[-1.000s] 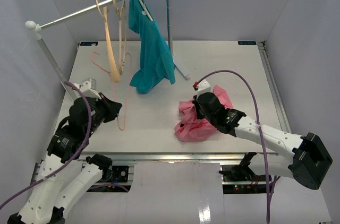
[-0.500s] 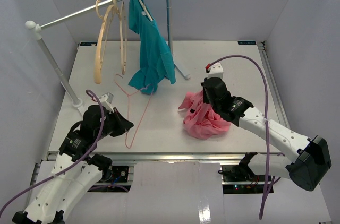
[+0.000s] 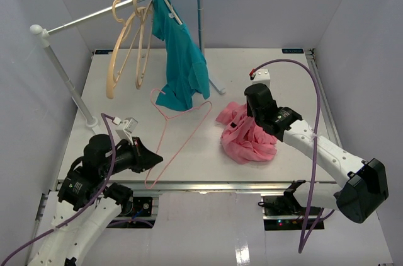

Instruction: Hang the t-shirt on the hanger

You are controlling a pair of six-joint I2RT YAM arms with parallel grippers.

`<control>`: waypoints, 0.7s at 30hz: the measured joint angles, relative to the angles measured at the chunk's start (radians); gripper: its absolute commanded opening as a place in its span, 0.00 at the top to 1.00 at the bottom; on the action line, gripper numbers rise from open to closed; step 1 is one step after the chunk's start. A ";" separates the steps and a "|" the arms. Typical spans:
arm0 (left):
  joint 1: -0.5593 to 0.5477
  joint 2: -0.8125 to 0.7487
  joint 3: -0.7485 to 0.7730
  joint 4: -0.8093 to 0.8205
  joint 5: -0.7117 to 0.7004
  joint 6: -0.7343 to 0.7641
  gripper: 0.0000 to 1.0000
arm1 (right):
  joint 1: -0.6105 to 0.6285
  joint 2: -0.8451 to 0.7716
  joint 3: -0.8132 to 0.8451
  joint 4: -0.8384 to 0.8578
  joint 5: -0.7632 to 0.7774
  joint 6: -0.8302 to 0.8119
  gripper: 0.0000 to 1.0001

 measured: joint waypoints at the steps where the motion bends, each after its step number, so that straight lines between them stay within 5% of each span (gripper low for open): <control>1: 0.000 -0.009 0.010 0.001 0.021 0.010 1.00 | 0.000 0.000 0.000 -0.002 0.000 -0.002 0.92; 21: 0.000 -0.037 -0.043 0.191 0.313 0.085 1.00 | -0.001 -0.007 0.023 -0.018 -0.094 -0.009 0.92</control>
